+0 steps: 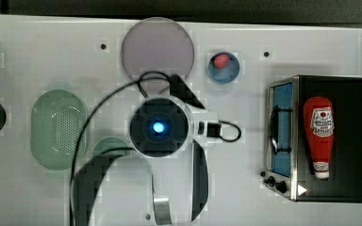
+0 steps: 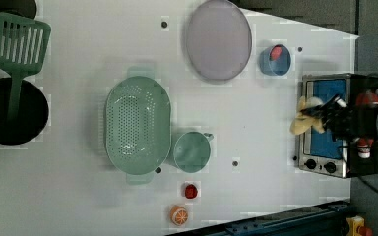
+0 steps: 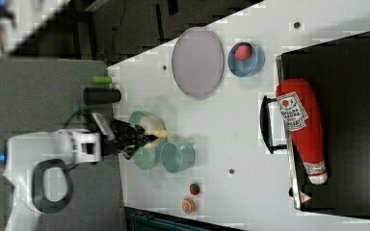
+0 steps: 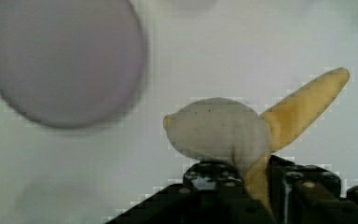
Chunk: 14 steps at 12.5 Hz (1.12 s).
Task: Pick banana from table and place on plate.
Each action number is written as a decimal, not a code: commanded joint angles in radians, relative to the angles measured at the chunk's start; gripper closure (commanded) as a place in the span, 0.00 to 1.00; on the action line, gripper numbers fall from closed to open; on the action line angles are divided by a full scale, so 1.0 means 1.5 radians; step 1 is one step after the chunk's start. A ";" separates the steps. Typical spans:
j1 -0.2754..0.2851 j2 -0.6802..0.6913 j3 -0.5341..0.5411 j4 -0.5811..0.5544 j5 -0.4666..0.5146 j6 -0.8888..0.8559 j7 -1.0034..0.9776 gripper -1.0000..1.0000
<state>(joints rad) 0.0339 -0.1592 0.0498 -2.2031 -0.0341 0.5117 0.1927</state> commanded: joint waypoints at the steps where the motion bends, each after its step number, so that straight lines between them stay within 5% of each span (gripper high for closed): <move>1: 0.003 0.064 0.005 0.069 0.011 -0.048 0.023 0.78; 9: 0.008 0.409 0.006 0.417 0.009 -0.051 0.023 0.78; 14: 0.016 0.570 0.006 0.571 0.007 -0.029 0.023 0.78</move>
<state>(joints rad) 0.0438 0.7588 0.0750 -1.3828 -0.0394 0.4421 0.1995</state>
